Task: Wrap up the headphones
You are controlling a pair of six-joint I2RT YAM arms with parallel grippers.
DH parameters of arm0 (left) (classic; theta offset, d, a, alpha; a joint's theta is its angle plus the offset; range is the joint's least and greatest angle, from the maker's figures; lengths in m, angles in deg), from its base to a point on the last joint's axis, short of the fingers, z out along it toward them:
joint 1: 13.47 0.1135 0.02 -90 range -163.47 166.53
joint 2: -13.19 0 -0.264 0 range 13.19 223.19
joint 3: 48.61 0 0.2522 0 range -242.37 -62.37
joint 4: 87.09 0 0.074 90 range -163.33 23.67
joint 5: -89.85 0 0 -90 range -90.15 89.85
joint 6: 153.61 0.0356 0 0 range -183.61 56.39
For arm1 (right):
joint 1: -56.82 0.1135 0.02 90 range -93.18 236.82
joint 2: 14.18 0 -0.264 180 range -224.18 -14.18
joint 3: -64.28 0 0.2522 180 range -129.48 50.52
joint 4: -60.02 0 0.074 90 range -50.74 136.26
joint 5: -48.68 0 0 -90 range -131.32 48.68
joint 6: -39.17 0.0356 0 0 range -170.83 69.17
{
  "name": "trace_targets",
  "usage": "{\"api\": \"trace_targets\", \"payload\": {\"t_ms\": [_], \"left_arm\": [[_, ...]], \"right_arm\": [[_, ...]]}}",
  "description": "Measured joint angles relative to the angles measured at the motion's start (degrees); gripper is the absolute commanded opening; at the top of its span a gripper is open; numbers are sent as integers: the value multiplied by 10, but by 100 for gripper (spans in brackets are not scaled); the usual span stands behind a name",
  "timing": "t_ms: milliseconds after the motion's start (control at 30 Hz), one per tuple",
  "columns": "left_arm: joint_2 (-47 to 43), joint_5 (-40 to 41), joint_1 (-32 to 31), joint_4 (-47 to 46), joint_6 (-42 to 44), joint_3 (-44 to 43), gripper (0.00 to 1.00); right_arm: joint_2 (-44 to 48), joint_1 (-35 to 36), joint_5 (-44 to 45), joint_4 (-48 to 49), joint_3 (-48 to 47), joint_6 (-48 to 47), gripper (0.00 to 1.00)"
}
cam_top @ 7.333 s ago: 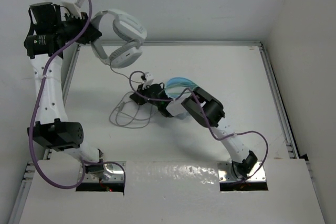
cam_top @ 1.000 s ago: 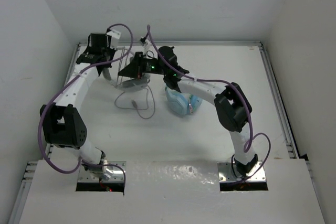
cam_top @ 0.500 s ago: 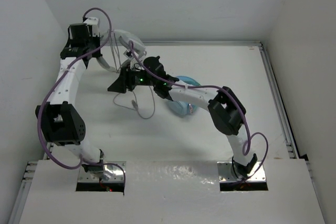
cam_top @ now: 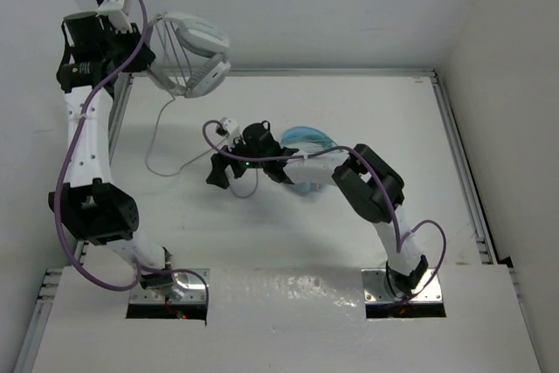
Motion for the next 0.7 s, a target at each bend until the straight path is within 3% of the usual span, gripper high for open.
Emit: {"api": "trace_targets", "payload": {"t_ms": [100, 367, 533, 700], "left_arm": [[0, -22, -1, 19, -2, -21, 0], [-1, -38, -2, 46, -2, -75, 0], [-1, -23, -2, 70, 12, -136, 0], [-4, 15, -10, 74, 33, -187, 0]], "right_arm": [[-2, 0, 8, 33, 30, -20, 99], [-23, -1, -13, 234, 104, -89, 99], [-57, -1, 4, 221, 62, -187, 99], [-107, 0, 73, 184, -51, -200, 99]]}}
